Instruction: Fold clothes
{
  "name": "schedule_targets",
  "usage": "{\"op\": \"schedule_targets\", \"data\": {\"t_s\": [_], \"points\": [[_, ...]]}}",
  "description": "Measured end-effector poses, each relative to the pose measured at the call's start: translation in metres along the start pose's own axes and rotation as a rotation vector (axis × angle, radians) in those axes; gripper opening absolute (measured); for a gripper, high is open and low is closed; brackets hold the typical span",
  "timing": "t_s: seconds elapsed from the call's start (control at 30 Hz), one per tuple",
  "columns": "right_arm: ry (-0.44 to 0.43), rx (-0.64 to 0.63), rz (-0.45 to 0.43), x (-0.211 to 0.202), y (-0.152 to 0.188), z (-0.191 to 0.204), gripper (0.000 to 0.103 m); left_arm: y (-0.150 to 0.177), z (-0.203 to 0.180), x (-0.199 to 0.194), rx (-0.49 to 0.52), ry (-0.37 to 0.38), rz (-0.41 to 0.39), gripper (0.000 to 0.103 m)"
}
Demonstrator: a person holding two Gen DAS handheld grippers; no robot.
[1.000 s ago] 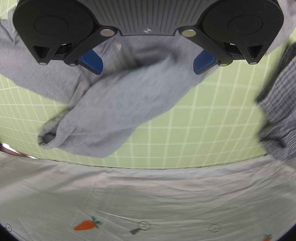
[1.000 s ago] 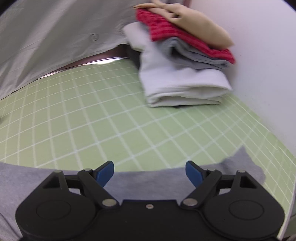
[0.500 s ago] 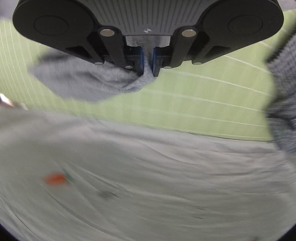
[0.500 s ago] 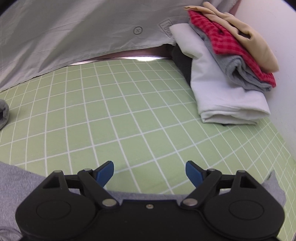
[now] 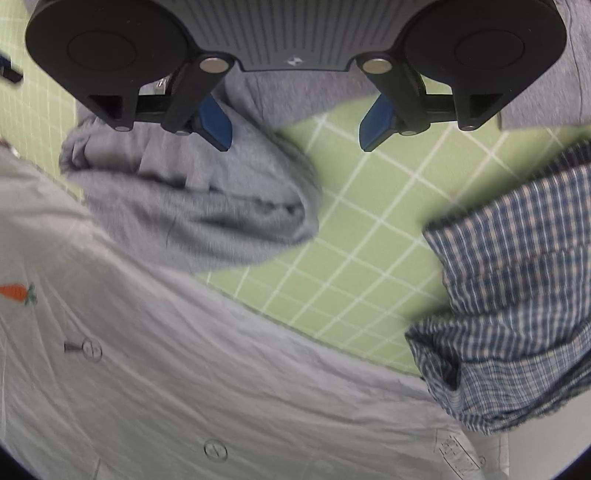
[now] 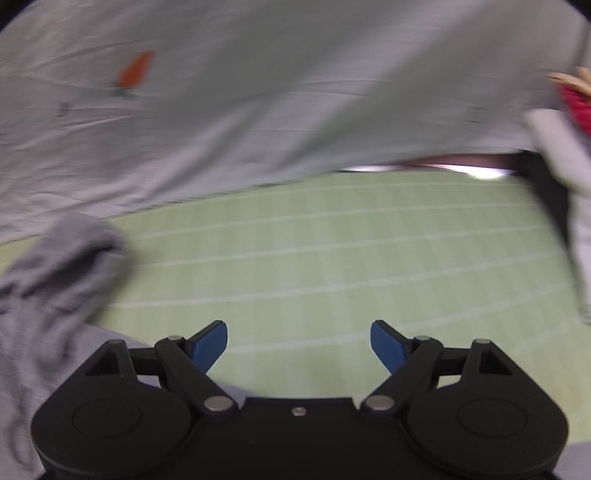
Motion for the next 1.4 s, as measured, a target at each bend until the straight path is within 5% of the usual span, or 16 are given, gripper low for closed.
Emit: {"op": "schedule_targets", "data": {"t_s": [0.2,0.37,0.43,0.47,0.5,0.57,0.73,0.97,1.0,1.03,1.1,1.17,1.4], "points": [[-0.229,-0.123,0.036,0.035,-0.008,0.097,0.085,0.011,-0.001,0.01,-0.016,0.0,0.017,0.077],[-0.248,-0.172,0.036,0.053,0.001,0.136,0.083,0.007,-0.005,0.017,0.018,0.045,-0.021,0.075],[-0.246,-0.196,0.021,0.057,0.005,0.142,0.068,0.006,-0.013,0.02,0.058,0.061,-0.031,0.066],[-0.247,-0.22,0.005,0.056,0.007,0.144,0.046,0.006,-0.019,0.022,0.104,0.069,-0.027,0.04],[-0.248,-0.243,-0.012,0.054,0.009,0.145,0.037,0.007,-0.025,0.024,0.149,0.076,-0.023,0.019],[-0.251,-0.29,-0.044,0.051,0.013,0.148,0.024,0.004,-0.037,0.027,0.193,0.083,-0.014,0.015],[-0.203,-0.31,-0.105,0.054,0.007,0.134,0.014,-0.009,-0.061,0.049,0.191,0.142,-0.013,0.014],[-0.061,-0.269,-0.111,0.094,-0.042,0.108,0.013,-0.025,-0.111,0.072,0.194,0.182,-0.032,0.022],[-0.048,-0.272,-0.107,0.09,-0.046,0.105,0.014,-0.026,-0.112,0.066,0.189,0.188,-0.034,0.032],[-0.036,-0.276,-0.103,0.086,-0.049,0.102,0.025,-0.023,-0.105,0.053,0.184,0.193,-0.048,0.038],[-0.014,-0.274,-0.124,0.068,-0.051,0.093,0.042,-0.018,-0.091,0.026,0.175,0.202,-0.076,0.067],[-0.022,-0.242,-0.147,0.037,-0.041,0.074,0.058,-0.013,-0.077,0.0,0.165,0.21,-0.102,0.074],[0.018,-0.111,-0.062,-0.062,0.054,-0.002,0.06,0.062,0.007,-0.083,0.127,0.037,-0.05,0.08]]}}
Point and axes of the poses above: each gripper's, at about its wrist camera, not at the fingertips, and x roughly the way its jaws point, z to its left, y to its underside, the point moved 2 cm from there along x, roughly the way its jaws point, and after that the axes turned 3 degrees about -x, right-handed, at the moved point
